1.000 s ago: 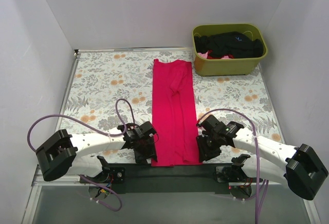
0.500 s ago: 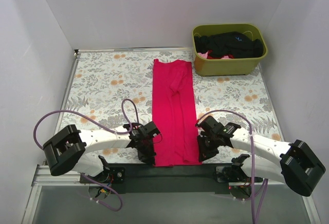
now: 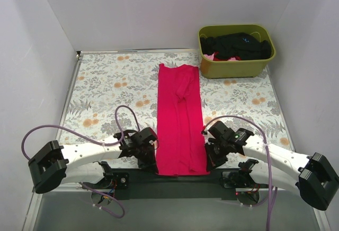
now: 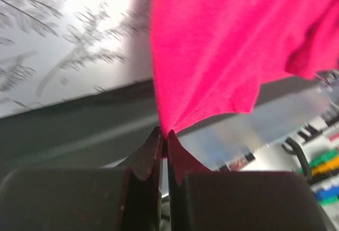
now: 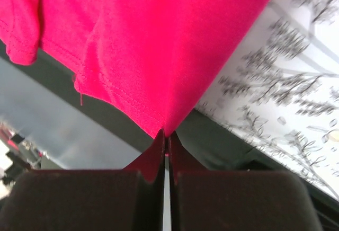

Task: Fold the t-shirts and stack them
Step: Fold the tshirt

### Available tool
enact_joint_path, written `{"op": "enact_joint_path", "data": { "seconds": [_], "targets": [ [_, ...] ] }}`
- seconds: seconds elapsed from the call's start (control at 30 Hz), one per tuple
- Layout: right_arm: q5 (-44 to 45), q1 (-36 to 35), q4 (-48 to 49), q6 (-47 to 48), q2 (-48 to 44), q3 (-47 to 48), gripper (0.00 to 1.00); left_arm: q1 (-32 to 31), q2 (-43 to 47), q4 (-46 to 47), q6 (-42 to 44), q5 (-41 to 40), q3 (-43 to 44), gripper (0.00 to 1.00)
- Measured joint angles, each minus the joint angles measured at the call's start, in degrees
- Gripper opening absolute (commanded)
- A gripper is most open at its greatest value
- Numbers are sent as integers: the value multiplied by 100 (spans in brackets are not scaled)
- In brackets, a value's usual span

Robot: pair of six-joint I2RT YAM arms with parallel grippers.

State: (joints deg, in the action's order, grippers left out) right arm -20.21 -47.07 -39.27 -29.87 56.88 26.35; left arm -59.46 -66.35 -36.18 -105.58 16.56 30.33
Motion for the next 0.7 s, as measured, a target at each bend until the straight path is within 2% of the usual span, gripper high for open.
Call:
{"op": "enact_joint_path", "data": {
  "seconds": [0.2,0.33,0.53,0.7],
  "targets": [
    [24,-57,-481,72,-177,236,1,-31,411,-66,42,190,22,0],
    [411,203,-763,382,42,1084,1,83,251,-393,138,-214,573,0],
    [990,1113,-817,1239,1032,2498,1,1174,-719,-260,686,-879,1766,0],
    [1198,1707,-782,1880,2057,3792,1,1799,-1733,-98,1244,-1440,2767,0]
  ]
}}
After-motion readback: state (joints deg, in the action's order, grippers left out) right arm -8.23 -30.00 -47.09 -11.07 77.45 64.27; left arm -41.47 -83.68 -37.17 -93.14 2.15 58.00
